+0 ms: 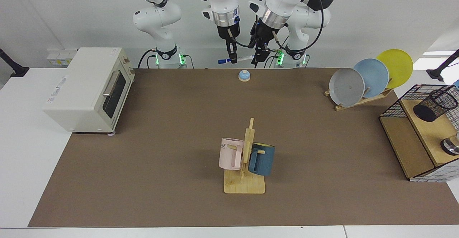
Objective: Put markers into pen holder
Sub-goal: 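Grasp the marker with the left gripper from the right gripper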
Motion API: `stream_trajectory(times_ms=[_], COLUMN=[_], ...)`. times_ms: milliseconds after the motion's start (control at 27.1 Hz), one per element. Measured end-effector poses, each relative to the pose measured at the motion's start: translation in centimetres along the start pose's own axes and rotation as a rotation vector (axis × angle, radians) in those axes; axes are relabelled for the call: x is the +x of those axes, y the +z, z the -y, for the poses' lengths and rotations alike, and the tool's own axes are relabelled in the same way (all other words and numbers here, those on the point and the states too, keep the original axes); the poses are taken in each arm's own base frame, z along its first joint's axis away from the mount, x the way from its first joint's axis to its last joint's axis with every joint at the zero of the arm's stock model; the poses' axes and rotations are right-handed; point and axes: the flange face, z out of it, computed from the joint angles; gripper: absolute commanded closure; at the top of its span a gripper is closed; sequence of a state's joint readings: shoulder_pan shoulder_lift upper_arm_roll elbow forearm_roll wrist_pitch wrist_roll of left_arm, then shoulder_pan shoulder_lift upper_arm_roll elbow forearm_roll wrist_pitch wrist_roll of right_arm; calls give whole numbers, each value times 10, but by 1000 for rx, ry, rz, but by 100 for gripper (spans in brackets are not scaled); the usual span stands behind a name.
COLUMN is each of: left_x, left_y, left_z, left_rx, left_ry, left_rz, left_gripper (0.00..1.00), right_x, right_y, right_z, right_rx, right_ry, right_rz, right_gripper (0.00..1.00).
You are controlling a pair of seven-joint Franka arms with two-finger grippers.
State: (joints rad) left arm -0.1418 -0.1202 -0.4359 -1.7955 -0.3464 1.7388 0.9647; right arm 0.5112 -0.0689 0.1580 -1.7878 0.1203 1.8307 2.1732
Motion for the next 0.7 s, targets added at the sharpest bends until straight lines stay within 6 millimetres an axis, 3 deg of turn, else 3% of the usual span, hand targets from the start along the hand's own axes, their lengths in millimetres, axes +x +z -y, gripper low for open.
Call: stream_trajectory(times_ms=[700], left_x=[3], left_y=[8], left_z=[-1], left_rx=[2], left_ry=[-17], left_rz=[-19], left_gripper=[31], right_x=[3], right_y=[-1], right_z=[4], right_rx=[13], right_ry=[9], right_rz=[8], right_gripper=[100])
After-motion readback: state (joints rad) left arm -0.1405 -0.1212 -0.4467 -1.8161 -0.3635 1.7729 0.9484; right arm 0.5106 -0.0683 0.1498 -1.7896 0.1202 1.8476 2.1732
